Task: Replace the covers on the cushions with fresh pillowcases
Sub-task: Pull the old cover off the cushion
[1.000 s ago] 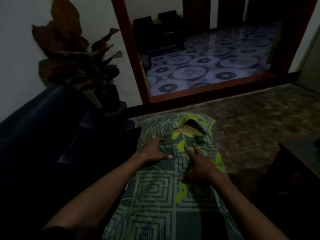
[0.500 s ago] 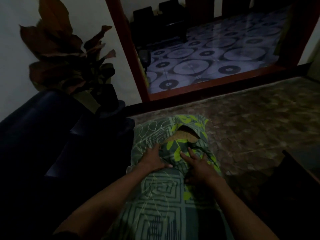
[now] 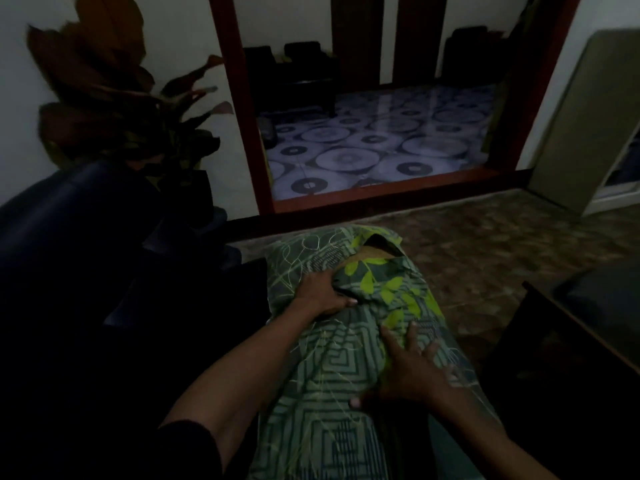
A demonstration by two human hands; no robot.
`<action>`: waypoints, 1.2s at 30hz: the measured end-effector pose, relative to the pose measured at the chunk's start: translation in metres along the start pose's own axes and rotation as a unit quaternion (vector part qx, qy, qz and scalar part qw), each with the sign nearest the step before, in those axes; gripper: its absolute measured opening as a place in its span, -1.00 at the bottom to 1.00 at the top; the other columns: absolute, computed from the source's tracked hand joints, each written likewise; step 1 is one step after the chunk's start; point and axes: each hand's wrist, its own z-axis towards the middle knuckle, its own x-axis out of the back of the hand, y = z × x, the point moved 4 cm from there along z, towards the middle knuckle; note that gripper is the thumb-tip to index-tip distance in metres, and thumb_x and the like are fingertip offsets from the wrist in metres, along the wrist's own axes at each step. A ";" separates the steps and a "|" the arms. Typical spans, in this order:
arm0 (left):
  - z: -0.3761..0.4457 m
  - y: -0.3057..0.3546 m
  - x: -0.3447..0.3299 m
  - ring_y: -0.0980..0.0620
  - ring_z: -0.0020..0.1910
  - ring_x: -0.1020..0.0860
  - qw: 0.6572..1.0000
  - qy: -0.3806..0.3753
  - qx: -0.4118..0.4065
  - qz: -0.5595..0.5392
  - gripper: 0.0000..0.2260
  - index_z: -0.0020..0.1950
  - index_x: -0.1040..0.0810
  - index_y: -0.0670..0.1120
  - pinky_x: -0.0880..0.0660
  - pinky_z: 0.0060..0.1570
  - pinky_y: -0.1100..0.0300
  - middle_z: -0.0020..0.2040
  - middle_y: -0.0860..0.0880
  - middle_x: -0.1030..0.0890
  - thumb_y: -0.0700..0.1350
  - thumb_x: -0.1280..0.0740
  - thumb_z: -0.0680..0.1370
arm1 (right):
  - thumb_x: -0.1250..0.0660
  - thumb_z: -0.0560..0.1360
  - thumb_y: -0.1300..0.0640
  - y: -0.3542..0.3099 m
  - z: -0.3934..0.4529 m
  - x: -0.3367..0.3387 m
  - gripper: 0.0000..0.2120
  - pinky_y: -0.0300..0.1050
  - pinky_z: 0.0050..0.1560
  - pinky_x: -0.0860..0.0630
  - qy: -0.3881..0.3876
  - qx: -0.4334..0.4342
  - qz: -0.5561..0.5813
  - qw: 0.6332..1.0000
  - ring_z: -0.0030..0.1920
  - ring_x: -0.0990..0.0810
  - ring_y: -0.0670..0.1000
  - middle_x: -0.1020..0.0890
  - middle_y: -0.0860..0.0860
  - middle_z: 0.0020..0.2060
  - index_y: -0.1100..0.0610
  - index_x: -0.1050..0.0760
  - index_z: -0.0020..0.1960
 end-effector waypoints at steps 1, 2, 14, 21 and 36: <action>-0.001 -0.004 0.004 -0.18 0.34 -0.47 1.000 0.000 -0.014 0.000 -0.31 0.41 -0.47 0.05 -0.39 0.31 0.03 0.35 -0.11 -0.54 0.37 -0.44 0.39 | -0.52 0.03 -0.53 -0.001 0.004 -0.002 0.43 0.59 0.41 0.18 0.010 0.002 -0.009 1.000 0.50 0.44 0.43 0.53 0.08 0.52 -0.31 0.36 0.57; 0.000 -0.011 0.008 -0.16 0.28 -0.51 1.000 -0.003 -0.025 -0.001 -0.38 0.33 -0.52 0.10 -0.44 0.26 0.04 0.29 -0.08 -0.59 0.41 -0.41 0.39 | -0.56 0.07 -0.48 -0.001 0.007 -0.001 0.40 0.58 0.42 0.16 0.017 0.005 -0.015 1.000 0.51 0.40 0.44 0.50 0.08 0.53 -0.32 0.34 0.57; -0.026 -0.022 0.002 -0.05 0.18 -0.59 0.991 -0.029 -0.104 -0.080 -0.17 0.41 -0.49 0.05 -0.53 0.18 0.13 0.27 0.00 -0.60 0.52 -0.38 0.29 | -0.39 0.49 -0.25 0.043 0.020 0.074 -0.14 0.13 0.52 -0.23 0.099 0.029 -0.194 0.976 0.60 -0.14 0.11 0.01 -0.07 0.64 -0.28 0.05 0.61; -0.046 -0.012 -0.011 -0.03 0.15 -0.59 0.978 -0.100 -0.180 -0.045 -0.36 0.25 -0.60 -0.04 -0.50 0.15 0.17 0.19 -0.04 -0.64 0.39 -0.45 0.36 | -0.52 0.41 -0.06 -0.010 0.023 0.074 -0.14 0.00 0.48 -0.33 0.126 0.100 -0.088 0.983 0.53 -0.29 0.11 -0.24 0.05 0.58 -0.06 -0.19 0.60; -0.011 -0.094 0.009 -0.02 0.28 -0.49 0.992 0.030 -0.104 -0.057 -0.49 0.30 -0.56 -0.02 -0.46 0.27 0.10 0.26 -0.06 -0.51 0.16 -0.52 0.42 | -0.39 0.47 -0.23 -0.092 0.030 -0.002 -0.26 0.16 0.30 -0.23 0.148 0.144 -0.317 0.925 0.41 -0.27 0.15 -0.33 -0.01 0.46 -0.15 -0.19 0.56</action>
